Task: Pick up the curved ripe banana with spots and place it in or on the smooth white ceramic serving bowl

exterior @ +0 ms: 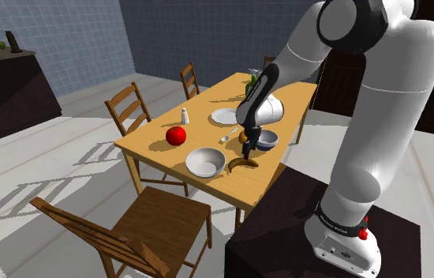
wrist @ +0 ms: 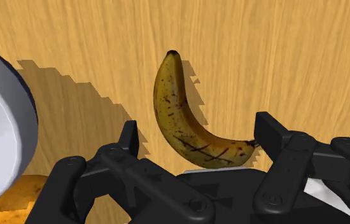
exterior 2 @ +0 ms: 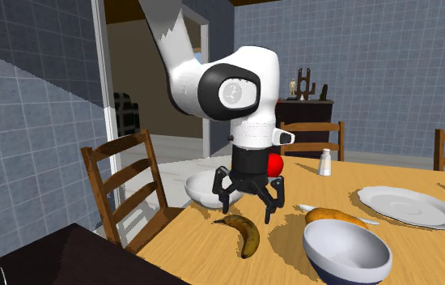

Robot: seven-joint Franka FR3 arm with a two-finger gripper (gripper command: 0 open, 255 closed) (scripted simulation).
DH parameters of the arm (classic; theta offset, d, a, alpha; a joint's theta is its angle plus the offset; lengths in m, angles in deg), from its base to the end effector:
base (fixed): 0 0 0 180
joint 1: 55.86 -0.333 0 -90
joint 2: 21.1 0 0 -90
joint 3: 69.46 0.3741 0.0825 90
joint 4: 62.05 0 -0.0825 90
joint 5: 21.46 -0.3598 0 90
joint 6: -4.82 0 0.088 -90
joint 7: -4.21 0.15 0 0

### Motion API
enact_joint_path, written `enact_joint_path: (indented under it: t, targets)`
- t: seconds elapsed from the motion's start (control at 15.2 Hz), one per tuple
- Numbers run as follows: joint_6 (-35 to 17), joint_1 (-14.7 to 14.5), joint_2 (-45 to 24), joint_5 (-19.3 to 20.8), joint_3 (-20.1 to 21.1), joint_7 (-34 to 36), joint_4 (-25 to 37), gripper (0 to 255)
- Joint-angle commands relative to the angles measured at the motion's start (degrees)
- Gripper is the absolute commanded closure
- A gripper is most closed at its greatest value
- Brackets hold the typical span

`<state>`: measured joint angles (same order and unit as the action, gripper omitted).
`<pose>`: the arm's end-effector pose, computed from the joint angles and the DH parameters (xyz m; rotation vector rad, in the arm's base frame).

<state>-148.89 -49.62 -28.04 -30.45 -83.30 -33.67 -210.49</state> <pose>0.4080 -0.1530 0.2507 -3.0850 -0.2636 0.0028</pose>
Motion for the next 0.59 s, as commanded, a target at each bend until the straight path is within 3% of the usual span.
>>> enact_joint_path:
  t: [0.0,0.53]
  targets:
    - [-2.88,0.97,-4.65,-3.05,0.67,-3.29,1.53,0]
    - [-8.43,3.24,-11.54,-8.18,4.22,-7.10,2.70,0]
